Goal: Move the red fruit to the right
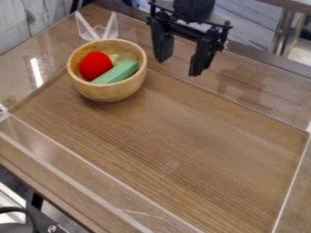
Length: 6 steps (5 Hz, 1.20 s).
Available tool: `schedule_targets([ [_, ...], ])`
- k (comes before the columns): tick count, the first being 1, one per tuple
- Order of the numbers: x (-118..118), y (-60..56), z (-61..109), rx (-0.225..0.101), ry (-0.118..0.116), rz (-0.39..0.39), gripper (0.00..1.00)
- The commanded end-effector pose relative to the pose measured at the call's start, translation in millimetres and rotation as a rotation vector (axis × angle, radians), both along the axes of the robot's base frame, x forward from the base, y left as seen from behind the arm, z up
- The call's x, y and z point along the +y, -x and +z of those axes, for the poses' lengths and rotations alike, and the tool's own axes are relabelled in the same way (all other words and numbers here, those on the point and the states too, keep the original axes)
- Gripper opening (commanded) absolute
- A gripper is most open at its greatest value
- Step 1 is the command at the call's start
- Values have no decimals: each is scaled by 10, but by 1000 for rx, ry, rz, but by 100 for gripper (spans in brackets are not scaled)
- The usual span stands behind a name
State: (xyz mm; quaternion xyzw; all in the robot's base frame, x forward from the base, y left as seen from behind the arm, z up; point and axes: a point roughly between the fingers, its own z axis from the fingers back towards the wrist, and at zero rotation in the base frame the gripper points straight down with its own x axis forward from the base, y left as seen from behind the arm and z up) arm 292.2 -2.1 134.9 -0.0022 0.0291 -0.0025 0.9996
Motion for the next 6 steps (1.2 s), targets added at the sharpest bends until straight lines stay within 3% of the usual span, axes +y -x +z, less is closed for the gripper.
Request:
schedule_targets([
  [1,80,65,8,3,2,16,100],
  [2,345,155,121,-32,6,53,100],
  [4,1037,127,170,-84,-1,96,100],
  [6,1453,58,58,-77,-17,148,100],
])
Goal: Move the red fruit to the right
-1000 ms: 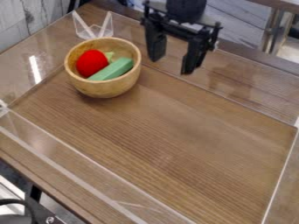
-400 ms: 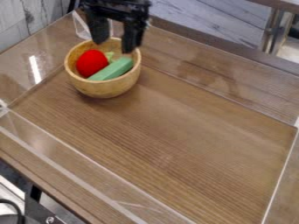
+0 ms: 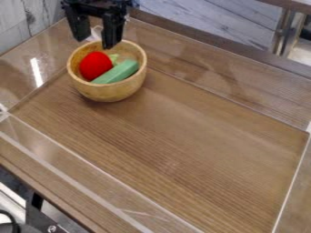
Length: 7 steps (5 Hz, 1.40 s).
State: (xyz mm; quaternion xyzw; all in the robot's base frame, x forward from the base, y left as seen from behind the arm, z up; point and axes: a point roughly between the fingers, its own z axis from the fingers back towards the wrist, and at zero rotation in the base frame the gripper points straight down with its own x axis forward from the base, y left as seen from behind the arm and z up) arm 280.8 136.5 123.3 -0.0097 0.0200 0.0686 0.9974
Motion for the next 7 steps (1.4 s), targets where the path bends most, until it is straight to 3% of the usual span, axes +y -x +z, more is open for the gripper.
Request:
schedule_targets([
  [1,142,-139,21,-48,-30,26,100],
  [2,208,-225,-123,-45,-29,46,100],
  [4,610,-172,-192,-38,-21,182,100],
  [6,407,-196,-313,-23,-22,243,100],
  [7,471,-269,-457,-22,-21,242,100],
])
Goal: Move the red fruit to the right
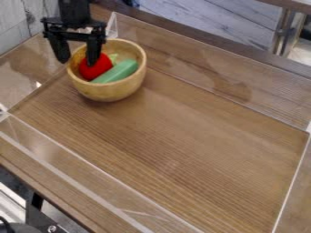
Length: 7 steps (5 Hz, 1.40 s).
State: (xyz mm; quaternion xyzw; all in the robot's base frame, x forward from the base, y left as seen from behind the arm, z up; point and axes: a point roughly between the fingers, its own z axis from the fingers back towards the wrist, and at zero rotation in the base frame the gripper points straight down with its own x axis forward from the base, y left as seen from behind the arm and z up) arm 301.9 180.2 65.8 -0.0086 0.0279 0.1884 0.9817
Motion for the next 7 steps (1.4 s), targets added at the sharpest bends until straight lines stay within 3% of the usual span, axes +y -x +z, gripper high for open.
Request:
schedule_targets([
  [1,95,-126,-7,-40,-18,-1,0],
  [2,84,-132,35,-63,0,-73,0],
  [3,99,-129,36,-78,11,-137,100],
  [4,185,-164,70,-85,19,-180,100],
  [5,272,-208,45,-81,21,-224,0],
  [6,267,-190,30,-78,20,-223,0],
  [7,266,-158,38,-79,24,-220,100],
])
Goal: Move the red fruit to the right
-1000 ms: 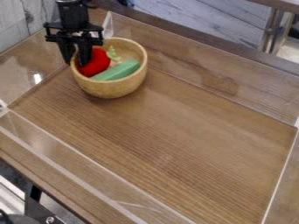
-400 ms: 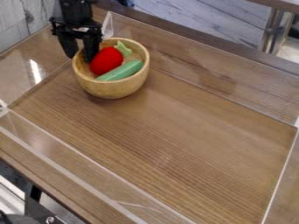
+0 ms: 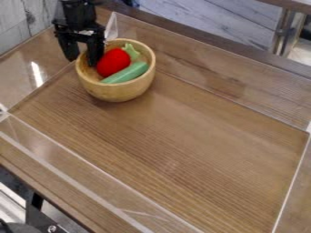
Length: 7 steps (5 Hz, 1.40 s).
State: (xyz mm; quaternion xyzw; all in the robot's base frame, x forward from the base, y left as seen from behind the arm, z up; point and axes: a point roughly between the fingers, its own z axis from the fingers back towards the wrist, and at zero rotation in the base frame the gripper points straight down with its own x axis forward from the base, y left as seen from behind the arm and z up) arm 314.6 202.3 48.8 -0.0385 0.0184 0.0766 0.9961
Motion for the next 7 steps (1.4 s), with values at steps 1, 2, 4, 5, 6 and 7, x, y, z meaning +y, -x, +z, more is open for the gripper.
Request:
schedule_targets([
  [1,104,-45,245,-51,-33,-26,0],
  [2,66,-100,344,-63,-32,-58,0],
  [4,-116,-85,895,-164,-22,-72,0],
  [5,-280,44,804,-162,-25,-90,0],
  [6,-609,7,749,-171,-17,-124,0],
  [7,-1037,-99,720,-184,-3,-172,0],
])
